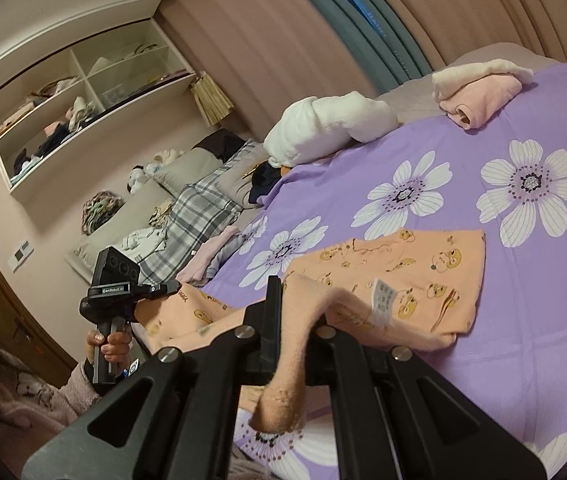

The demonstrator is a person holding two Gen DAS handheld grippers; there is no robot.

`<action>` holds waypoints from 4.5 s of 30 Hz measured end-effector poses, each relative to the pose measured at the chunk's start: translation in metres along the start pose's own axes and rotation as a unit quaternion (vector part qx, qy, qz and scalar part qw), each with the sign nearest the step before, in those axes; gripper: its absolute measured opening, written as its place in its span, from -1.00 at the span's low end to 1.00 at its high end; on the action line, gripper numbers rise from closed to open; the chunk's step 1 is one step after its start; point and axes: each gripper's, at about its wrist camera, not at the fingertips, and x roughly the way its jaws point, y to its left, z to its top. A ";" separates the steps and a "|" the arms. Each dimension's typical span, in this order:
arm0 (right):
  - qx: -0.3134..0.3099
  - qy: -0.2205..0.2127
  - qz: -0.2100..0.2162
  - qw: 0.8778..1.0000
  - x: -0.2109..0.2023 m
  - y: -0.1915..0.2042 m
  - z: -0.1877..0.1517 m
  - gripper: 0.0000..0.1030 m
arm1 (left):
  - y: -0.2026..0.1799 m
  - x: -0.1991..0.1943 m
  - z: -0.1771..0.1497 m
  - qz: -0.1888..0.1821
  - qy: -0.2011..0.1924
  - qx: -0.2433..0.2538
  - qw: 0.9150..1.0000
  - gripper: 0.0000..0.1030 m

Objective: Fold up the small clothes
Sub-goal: 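Lift the hem with both grippers and fold it up toward the collar, then lower the hem onto the shirt and open both grippers, then press and smooth the folded shirt with the left gripper, then grasp the shirt's side edge with the left gripper and fold it inward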

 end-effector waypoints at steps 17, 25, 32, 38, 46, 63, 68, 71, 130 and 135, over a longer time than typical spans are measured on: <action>0.101 0.013 -0.047 0.994 0.060 -0.077 0.039 -0.89 | 0.062 0.061 0.063 0.041 0.011 -0.089 0.995 -1.00; 0.165 0.042 -0.084 0.982 0.101 -0.127 0.044 -0.89 | 0.104 0.102 0.088 0.076 0.030 -0.134 0.988 -1.00; 0.203 0.075 -0.102 0.971 0.126 -0.158 0.044 -0.87 | 0.139 0.136 0.098 0.094 0.067 -0.182 0.977 -1.00; 0.249 0.108 -0.113 0.956 0.144 -0.182 0.043 -0.86 | 0.160 0.145 0.102 0.074 0.083 -0.250 0.962 -1.00; 0.355 0.125 -0.092 0.922 0.153 -0.217 0.042 -0.30 | 0.188 0.142 0.114 0.012 0.047 -0.359 0.932 0.19; 0.316 0.032 -0.099 0.943 0.125 -0.206 0.083 -0.13 | 0.169 0.103 0.150 0.052 -0.069 -0.292 0.953 0.20; 0.209 0.060 -0.128 0.968 0.116 -0.164 0.079 -0.15 | 0.113 0.103 0.140 0.136 -0.012 -0.127 0.983 0.20; 0.140 0.084 -0.166 0.972 0.112 -0.140 0.063 -0.38 | 0.085 0.106 0.117 0.166 0.020 -0.034 0.985 0.20; -0.002 0.197 -0.144 0.970 0.170 -0.041 -0.019 -0.37 | 0.145 0.118 0.061 0.046 0.059 -0.115 0.991 0.33; 0.004 0.191 -0.162 0.968 0.214 -0.051 0.003 -0.38 | 0.145 0.118 0.060 0.078 0.070 -0.105 0.989 -0.21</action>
